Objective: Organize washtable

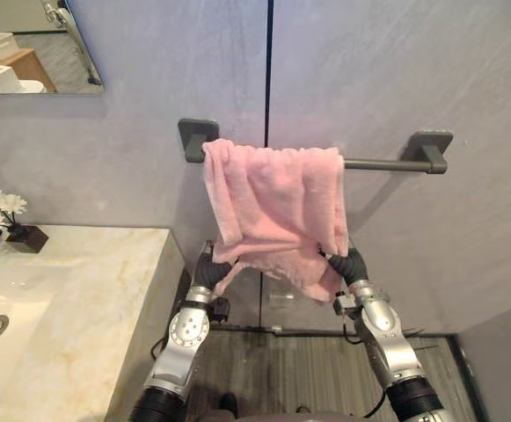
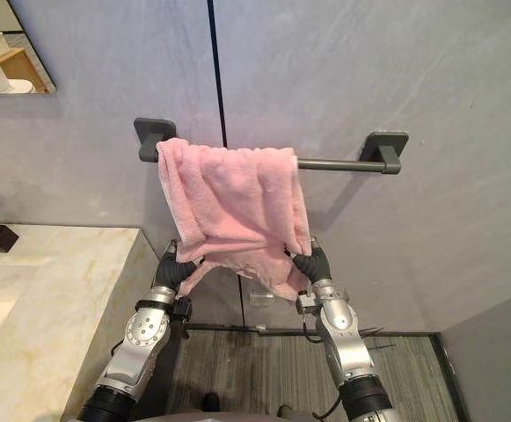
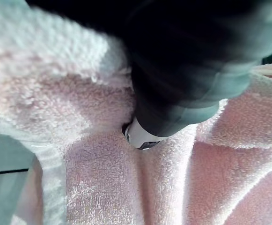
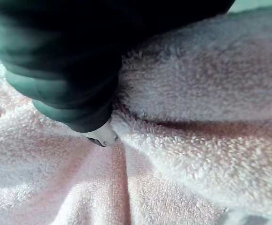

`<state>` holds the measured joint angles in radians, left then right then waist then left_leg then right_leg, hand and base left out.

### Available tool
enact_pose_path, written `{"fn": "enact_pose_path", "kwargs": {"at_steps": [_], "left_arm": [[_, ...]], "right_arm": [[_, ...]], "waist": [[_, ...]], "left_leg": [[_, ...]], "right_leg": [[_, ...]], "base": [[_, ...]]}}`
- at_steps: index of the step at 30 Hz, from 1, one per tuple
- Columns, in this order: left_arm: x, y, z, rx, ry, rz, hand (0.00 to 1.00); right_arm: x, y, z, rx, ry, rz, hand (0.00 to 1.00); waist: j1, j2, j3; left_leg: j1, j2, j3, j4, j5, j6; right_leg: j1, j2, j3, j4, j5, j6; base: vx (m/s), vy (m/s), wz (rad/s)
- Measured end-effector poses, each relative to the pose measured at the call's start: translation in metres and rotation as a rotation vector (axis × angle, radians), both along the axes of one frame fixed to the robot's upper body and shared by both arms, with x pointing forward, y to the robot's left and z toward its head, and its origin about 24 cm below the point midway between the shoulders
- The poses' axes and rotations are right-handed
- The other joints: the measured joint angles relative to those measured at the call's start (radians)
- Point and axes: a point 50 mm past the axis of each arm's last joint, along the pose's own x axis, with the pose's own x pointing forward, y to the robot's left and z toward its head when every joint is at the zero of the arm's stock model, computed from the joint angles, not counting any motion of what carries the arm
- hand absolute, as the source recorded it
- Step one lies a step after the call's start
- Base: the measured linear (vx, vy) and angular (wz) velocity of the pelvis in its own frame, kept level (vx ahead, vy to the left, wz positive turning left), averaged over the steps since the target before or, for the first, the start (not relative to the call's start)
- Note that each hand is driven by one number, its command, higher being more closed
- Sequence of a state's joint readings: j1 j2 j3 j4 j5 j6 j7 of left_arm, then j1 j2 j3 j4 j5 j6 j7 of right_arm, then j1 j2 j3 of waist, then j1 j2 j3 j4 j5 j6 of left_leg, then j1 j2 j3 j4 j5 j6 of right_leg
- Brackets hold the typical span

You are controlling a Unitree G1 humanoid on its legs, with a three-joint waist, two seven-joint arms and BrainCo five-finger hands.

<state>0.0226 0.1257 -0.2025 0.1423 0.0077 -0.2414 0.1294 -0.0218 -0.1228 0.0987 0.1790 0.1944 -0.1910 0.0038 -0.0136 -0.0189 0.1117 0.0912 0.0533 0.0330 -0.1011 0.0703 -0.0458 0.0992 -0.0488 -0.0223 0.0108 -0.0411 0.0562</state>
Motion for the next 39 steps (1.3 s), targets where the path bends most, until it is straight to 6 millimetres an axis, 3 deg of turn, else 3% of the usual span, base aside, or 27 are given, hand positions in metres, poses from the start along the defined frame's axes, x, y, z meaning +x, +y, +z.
{"fn": "enact_pose_path", "kwargs": {"at_steps": [4, 10, 20, 21, 24, 25, 39], "left_arm": [[-0.001, -0.009, 0.0, -0.007, 0.001, -0.052, 1.0], [-0.001, -0.011, -0.004, -0.009, 0.023, -0.064, 1.0], [-0.008, -0.004, -0.04, 0.001, 0.183, -0.019, 1.0], [-0.008, -0.003, -0.042, -0.007, 0.193, -0.008, 1.0], [-0.01, 0.0, -0.044, -0.015, 0.206, 0.013, 1.0], [-0.012, 0.003, -0.046, -0.019, 0.214, 0.028, 0.0], [-0.022, 0.016, -0.054, -0.123, 0.262, 0.127, 0.0]], "right_arm": [[-0.006, -0.01, -0.004, 0.006, 0.014, -0.053, 1.0], [-0.005, -0.01, -0.006, 0.032, 0.02, -0.077, 1.0], [0.0, -0.001, -0.017, -0.008, 0.064, -0.058, 1.0], [0.0, 0.0, -0.017, -0.025, 0.061, -0.054, 0.0], [-0.001, 0.0, -0.021, -0.047, 0.069, -0.055, 0.0], [-0.001, 0.0, -0.023, -0.053, 0.076, -0.054, 0.0], [-0.011, -0.017, -0.036, -0.016, 0.141, -0.219, 0.0]], "waist": [[-0.012, -0.001, 0.0], [-0.028, 0.0, 0.0], [-0.027, 0.02, 0.002], [-0.028, 0.026, 0.0], [-0.028, 0.035, -0.005], [-0.028, 0.038, -0.007], [-0.027, 0.034, -0.005]], "left_leg": [[0.001, -0.002, 0.007, 0.005, -0.006, 0.002], [0.0, -0.009, 0.012, 0.006, -0.006, 0.006], [0.022, -0.009, 0.014, -0.001, -0.01, 0.001], [0.022, -0.009, 0.015, -0.002, -0.01, 0.001], [0.022, -0.008, 0.015, -0.002, -0.01, 0.001], [0.021, -0.006, 0.015, -0.002, -0.01, 0.001], [0.024, -0.003, 0.01, 0.003, -0.013, -0.002]], "right_leg": [[-0.001, 0.0, 0.007, 0.0, 0.001, -0.001], [0.004, 0.004, 0.008, 0.001, 0.0, -0.001], [0.017, 0.004, 0.012, 0.002, 0.0, -0.001], [0.017, 0.004, 0.012, 0.001, 0.0, -0.001], [0.018, 0.005, 0.012, -0.006, -0.003, 0.004], [0.019, 0.006, 0.011, -0.01, -0.002, 0.004], [0.042, 0.01, 0.0, -0.028, 0.002, -0.003]], "base": [[0.03, -0.001, -0.05], [0.03, -0.009, -0.01], [-0.04, -0.002, -0.01], [-0.06, -0.004, -0.01], [-0.03, -0.005, 0.0], [0.0, 0.0, 0.0], [0.03, -0.009, 0.02]]}}
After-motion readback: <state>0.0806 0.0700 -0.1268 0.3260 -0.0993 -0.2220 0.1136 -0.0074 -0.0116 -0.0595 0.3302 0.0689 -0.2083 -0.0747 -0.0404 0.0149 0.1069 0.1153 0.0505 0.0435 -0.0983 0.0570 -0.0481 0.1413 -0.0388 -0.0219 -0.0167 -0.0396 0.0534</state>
